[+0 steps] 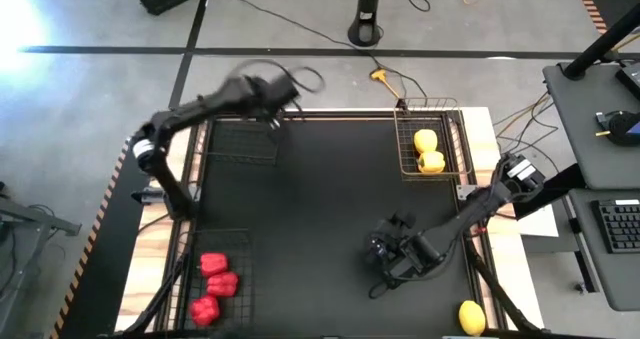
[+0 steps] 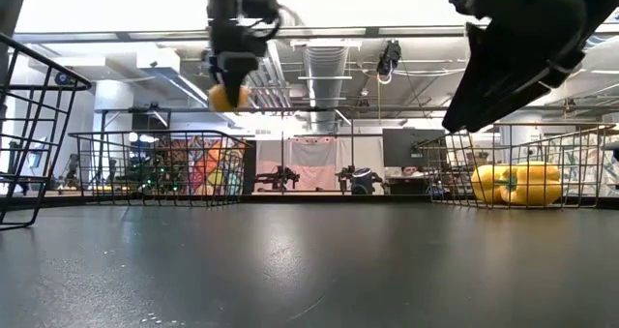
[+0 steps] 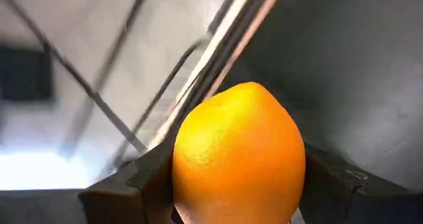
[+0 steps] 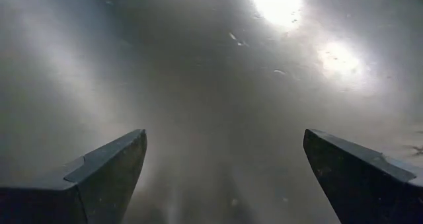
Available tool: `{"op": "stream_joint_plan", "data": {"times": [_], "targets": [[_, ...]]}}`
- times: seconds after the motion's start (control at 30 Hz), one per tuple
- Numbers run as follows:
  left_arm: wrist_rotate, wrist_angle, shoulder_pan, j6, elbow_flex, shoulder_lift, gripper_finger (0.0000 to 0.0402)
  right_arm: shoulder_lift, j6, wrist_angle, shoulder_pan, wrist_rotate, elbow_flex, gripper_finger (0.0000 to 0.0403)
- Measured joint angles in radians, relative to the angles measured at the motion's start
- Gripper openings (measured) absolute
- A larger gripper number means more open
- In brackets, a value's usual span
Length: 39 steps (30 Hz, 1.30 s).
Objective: Sort produce into baskets
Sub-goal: Put the top yellow lemon into the top black wire basket
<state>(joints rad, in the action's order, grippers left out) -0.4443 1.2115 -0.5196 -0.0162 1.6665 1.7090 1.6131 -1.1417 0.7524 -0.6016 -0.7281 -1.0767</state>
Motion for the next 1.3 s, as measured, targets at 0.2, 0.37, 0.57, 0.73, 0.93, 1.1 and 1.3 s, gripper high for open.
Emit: {"op": "stream_joint_plan", "data": {"times": [0.2,0.37,0.57,0.73,0.93,1.1,1.3], "targets": [[0.139,0.085,-0.236,0.215,-0.038,-0.009,0.0226,0.013,0.020,-0.053,-0.022,-0.007,0.002,0.0400],[0.378,0.070,-0.401,0.295,-0.126,0.011,0.0226,0.033,0.037,-0.068,-0.024,-0.024,0.003,0.0400],[0.512,0.000,-0.493,0.303,-0.265,0.011,0.0226,0.059,0.066,-0.071,-0.025,-0.028,0.005,0.0400],[0.509,-0.059,-0.497,0.280,-0.314,0.014,0.0226,0.073,0.077,-0.077,-0.020,-0.032,0.005,0.0400],[0.505,-0.076,-0.501,0.279,-0.316,0.041,0.0226,0.073,0.044,-0.088,-0.018,-0.033,0.005,0.0400],[0.505,-0.095,-0.517,0.302,-0.305,0.061,0.0226,0.073,0.057,-0.130,-0.018,-0.027,0.005,0.0400],[0.503,-0.089,-0.542,0.335,-0.289,0.074,0.0226,0.073,0.089,-0.161,-0.018,-0.024,0.005,0.0400]]}}
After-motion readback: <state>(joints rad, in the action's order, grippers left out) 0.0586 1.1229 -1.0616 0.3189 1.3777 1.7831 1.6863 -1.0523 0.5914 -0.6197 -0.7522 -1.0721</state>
